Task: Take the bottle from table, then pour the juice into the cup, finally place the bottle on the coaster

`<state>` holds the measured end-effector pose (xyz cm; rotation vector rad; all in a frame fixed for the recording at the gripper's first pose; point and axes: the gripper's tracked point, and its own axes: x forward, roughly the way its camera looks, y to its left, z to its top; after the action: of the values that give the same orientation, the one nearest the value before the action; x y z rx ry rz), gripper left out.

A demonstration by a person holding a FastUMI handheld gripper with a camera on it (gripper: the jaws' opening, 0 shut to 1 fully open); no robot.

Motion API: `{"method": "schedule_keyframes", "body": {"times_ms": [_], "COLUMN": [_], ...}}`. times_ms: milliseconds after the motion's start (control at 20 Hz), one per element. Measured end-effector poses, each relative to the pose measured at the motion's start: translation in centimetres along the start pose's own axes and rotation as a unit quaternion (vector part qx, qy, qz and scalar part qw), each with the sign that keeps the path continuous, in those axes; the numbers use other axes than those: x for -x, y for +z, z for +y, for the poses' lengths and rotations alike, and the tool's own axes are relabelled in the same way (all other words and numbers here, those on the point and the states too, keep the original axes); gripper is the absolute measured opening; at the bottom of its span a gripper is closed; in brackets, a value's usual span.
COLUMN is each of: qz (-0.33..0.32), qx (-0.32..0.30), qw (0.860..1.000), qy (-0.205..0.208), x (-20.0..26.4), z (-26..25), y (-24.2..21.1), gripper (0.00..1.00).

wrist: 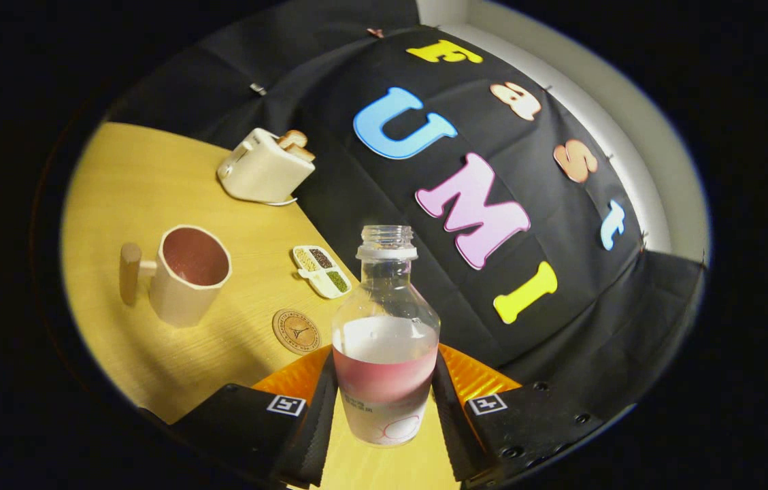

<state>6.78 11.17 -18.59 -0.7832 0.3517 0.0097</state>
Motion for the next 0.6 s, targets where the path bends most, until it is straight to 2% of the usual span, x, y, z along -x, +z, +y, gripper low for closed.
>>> {"method": "schedule_keyframes", "body": {"times_ms": [350,600], "qz": [0.008,0.006], "qx": [0.11,0.192], "qw": [0.994,0.98], "qy": [0.026,0.045], "x": [-0.8,-1.2], "z": [3.1,5.2], "y": [1.1,1.5], "gripper": [0.71,0.71]}}
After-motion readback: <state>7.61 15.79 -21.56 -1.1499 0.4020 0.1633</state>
